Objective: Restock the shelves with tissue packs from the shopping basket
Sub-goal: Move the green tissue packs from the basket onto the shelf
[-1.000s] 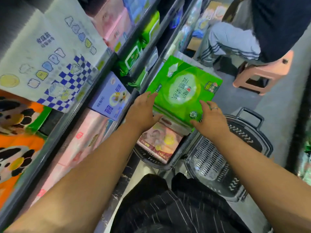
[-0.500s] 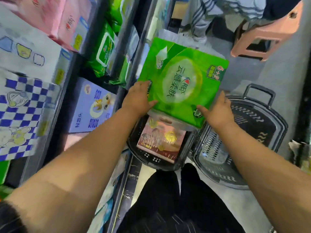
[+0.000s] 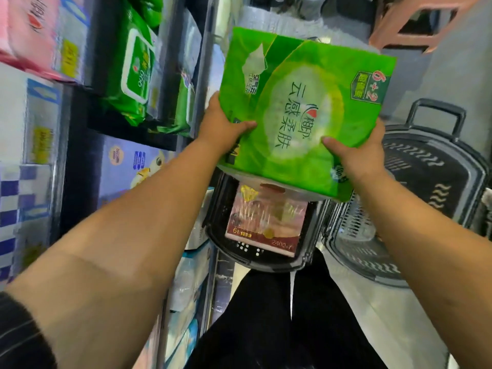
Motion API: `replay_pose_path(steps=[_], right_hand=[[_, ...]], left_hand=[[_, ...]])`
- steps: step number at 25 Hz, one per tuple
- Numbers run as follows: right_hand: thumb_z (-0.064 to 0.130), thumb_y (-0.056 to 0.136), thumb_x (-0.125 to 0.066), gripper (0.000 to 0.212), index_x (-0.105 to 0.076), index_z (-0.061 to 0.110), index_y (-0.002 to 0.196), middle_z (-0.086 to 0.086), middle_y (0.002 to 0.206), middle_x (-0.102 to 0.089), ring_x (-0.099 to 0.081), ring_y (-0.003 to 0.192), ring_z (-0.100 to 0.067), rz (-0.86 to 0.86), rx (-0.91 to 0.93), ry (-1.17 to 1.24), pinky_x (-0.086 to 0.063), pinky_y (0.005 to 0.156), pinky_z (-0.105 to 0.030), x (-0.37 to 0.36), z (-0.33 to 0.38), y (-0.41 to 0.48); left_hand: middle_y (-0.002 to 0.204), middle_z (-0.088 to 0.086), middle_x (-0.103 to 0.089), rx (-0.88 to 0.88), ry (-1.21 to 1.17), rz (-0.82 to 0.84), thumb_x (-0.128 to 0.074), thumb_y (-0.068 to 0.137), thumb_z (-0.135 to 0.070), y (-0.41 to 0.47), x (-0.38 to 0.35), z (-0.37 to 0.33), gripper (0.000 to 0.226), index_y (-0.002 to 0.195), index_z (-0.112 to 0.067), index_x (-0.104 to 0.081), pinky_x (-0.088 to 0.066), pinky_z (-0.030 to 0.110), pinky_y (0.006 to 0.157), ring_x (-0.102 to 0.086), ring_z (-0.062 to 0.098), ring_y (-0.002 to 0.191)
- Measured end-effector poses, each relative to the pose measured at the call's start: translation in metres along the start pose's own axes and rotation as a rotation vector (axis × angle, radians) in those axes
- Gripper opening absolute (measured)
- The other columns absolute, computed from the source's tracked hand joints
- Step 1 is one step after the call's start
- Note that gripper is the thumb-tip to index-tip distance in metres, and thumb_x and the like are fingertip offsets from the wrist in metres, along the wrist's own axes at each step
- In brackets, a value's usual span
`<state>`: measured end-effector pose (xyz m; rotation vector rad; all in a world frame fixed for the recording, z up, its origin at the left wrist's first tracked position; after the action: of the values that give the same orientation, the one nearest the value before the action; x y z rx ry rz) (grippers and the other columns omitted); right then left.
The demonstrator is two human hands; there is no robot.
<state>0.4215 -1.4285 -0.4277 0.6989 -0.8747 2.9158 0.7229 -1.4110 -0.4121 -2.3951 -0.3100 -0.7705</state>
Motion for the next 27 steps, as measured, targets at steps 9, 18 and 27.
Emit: replay_pose_path(steps=[9,18,27], right_hand=[[0.014,0.073,-0.082,0.086,-0.03,0.017,0.142,0.007,0.12,-0.052,-0.052,0.109,-0.01,0.01,0.014,0.078,-0.042,0.09,-0.023,0.022,0.012,-0.074],[0.012,0.071,-0.083,0.08,-0.039,0.018,0.137,0.0,0.124,-0.057,-0.056,0.11,-0.016,0.181,0.087,0.021,-0.045,0.091,-0.03,0.064,0.003,-0.159],[0.024,0.065,-0.089,0.086,-0.039,0.027,0.135,0.001,0.125,-0.058,-0.058,0.113,-0.019,0.488,0.352,-0.136,-0.047,0.1,-0.044,0.112,0.003,-0.189]], left_hand=[[0.142,0.008,-0.041,0.061,-0.099,-0.071,-0.085,0.069,-0.034,-0.073,0.024,0.017,0.097,0.145,-0.012,-0.029,-0.039,0.033,0.105,-0.045,0.02,0.125],[0.128,0.001,-0.049,0.203,-0.37,-0.081,-0.081,0.076,-0.018,-0.223,0.019,0.04,0.084,0.139,-0.014,-0.026,-0.042,0.025,0.09,-0.049,0.015,0.112],[0.125,-0.005,-0.051,0.32,-0.53,-0.545,-0.083,0.073,-0.019,-0.403,-0.022,0.028,0.089,0.144,-0.017,-0.03,-0.038,0.022,0.091,-0.05,0.01,0.111]])
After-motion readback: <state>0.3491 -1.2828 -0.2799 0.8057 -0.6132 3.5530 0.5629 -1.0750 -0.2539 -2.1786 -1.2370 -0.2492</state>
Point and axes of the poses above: each hand's wrist, its own y-axis towards the middle knuckle, its own x-axis out of the back of the hand, z = x × y, the point moved 5 cm from there along y, towards the middle knuckle
